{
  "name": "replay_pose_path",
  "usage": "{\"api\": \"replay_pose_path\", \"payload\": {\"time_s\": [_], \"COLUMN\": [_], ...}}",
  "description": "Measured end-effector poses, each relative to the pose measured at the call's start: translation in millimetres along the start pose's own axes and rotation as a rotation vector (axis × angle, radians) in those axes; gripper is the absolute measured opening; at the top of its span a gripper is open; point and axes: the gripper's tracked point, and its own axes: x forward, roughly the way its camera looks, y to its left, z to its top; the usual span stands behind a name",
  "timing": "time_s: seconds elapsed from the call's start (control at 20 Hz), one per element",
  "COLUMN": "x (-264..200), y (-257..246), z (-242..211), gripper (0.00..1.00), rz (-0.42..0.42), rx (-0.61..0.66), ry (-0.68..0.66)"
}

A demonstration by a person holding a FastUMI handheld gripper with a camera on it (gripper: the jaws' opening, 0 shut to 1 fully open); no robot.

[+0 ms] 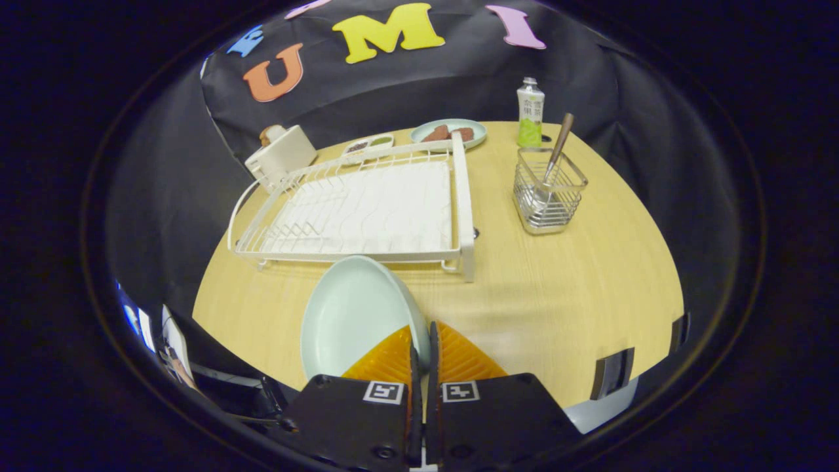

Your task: Take the plate from the dish rack, then take the spoon from the basket and place it into the plate.

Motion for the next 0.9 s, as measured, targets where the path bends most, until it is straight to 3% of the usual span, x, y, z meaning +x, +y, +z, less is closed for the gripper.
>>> {"api": "replay_pose_path", "payload": {"time_s": [0.2,0.4,0.65,0.9], "x": [23,37,36,18], "y": [-10,-18,-44,-46], "z": [-9,-20,-25,-25], "gripper": [0.08,0.08,0.07,0.11], "rz": [0.085,0.134,0.003,-0.011], "rx": [0.125,0.171,0.071,0.060], "ry": [0.065,0.105,0.084,0.033]}}
